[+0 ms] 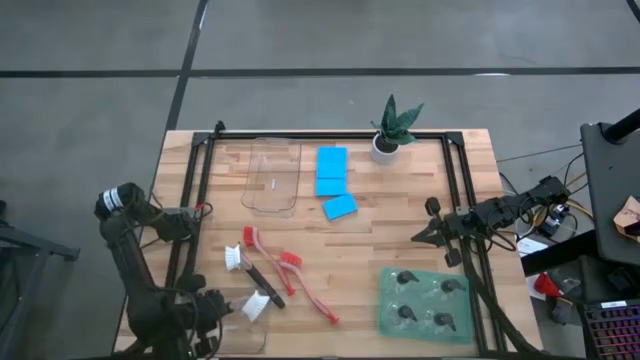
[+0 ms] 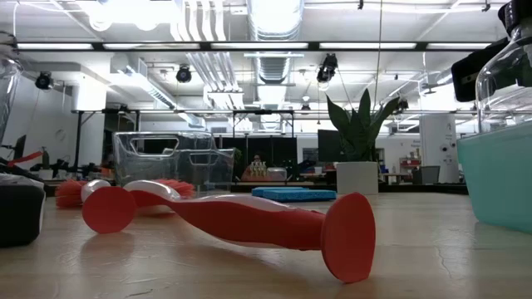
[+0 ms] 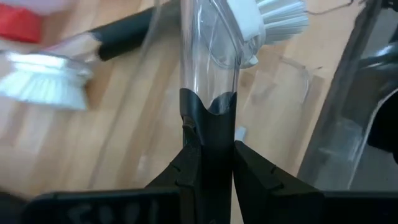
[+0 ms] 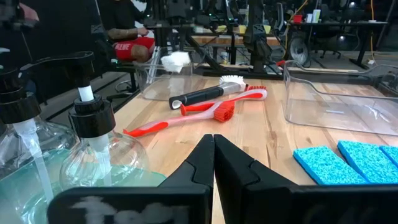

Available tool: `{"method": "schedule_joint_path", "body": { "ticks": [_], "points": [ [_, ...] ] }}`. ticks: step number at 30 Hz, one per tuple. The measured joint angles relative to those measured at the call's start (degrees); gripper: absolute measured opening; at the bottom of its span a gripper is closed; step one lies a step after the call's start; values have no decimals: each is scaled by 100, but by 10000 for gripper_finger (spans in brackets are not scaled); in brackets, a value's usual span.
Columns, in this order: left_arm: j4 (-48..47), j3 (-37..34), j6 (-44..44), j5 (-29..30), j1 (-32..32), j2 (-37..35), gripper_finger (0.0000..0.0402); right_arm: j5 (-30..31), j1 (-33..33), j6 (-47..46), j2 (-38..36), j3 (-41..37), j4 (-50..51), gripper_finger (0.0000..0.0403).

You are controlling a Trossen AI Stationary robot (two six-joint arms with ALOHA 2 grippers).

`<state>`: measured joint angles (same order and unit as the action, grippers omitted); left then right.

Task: Pick & Place Kitchen Sink Supplies
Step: Put the black dish brush into the bottom transparent bin

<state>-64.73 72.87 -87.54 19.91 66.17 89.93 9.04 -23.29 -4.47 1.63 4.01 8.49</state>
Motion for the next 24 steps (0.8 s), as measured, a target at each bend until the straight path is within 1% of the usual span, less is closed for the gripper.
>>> {"method": "schedule_joint_path", "body": {
  "ticks": [3,7,10,15,18,24],
  "points": [
    [589,-412,47,74,1,0,62,0,0,2,0,0,0,8],
    [1159,-864,18,-49,-7,-6,62,0,0,2,3,0,0,8],
    [1376,-1039,-25,-109,-7,-4,62,0,0,2,4,0,22,8],
    [1413,-1065,-276,-143,-11,-4,67,0,1,0,2,2,24,8],
    [1413,-1068,-419,-89,-11,-2,89,0,0,2,2,2,24,8],
    [1332,-1032,-468,167,-38,3,171,0,0,2,2,2,24,8]
  ]
}}
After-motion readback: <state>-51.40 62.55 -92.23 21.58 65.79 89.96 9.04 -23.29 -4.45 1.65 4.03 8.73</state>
